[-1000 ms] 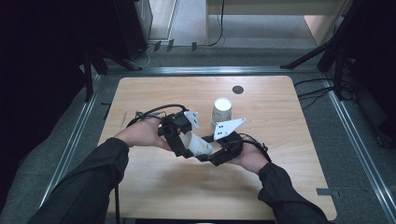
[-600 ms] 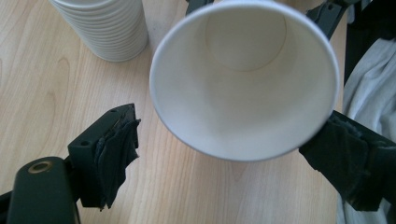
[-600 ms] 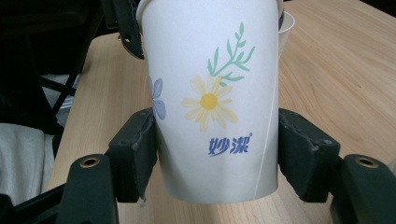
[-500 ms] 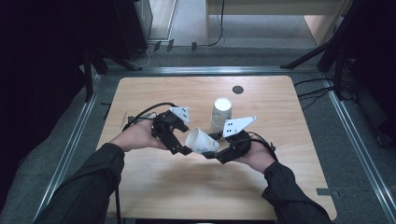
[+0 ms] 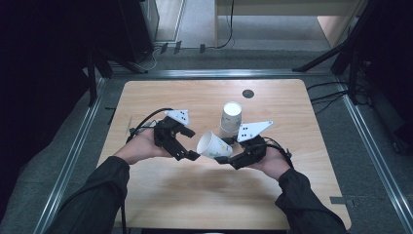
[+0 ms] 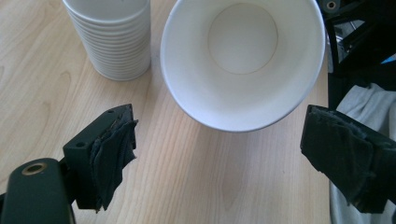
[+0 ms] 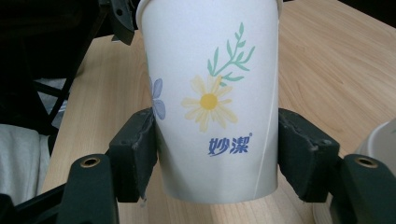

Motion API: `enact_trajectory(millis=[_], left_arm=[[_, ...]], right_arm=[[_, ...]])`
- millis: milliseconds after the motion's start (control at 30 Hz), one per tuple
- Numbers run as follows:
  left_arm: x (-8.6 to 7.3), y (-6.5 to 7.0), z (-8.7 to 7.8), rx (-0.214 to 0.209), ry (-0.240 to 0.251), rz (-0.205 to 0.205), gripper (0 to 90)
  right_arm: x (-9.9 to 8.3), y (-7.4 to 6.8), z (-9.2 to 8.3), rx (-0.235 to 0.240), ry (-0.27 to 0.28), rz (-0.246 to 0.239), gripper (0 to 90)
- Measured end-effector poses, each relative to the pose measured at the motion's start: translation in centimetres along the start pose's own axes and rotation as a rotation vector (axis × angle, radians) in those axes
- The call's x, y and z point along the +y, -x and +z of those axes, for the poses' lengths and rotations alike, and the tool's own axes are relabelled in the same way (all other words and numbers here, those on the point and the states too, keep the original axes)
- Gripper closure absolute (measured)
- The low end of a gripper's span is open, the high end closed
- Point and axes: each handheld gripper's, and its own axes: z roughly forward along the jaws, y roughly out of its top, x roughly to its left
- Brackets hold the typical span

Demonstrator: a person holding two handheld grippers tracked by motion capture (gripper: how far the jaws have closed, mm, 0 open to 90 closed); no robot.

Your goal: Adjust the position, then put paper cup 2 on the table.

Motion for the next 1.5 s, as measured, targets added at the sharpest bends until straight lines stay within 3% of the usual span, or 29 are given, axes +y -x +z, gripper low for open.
enact_trajectory(millis=[433,733,1500], left_arm=[[-1.6,-0.2,0.7,-0.003,0.088,-0.054,10.5],[-2.9,0.2,2.2,-0.039,0.157,-0.099,10.5],[-3.0,0.8,3.1,-0.068,0.284,-0.124,11.1]], right_arm=[[-0.3,0.3,-0.9,-0.013,0.020,0.013,34.4],[-0.9,0.4,-1.2,-0.005,0.040,0.028,34.5],[-1.1,0.2,-0.3,0.044,0.028,0.025,34.5]])
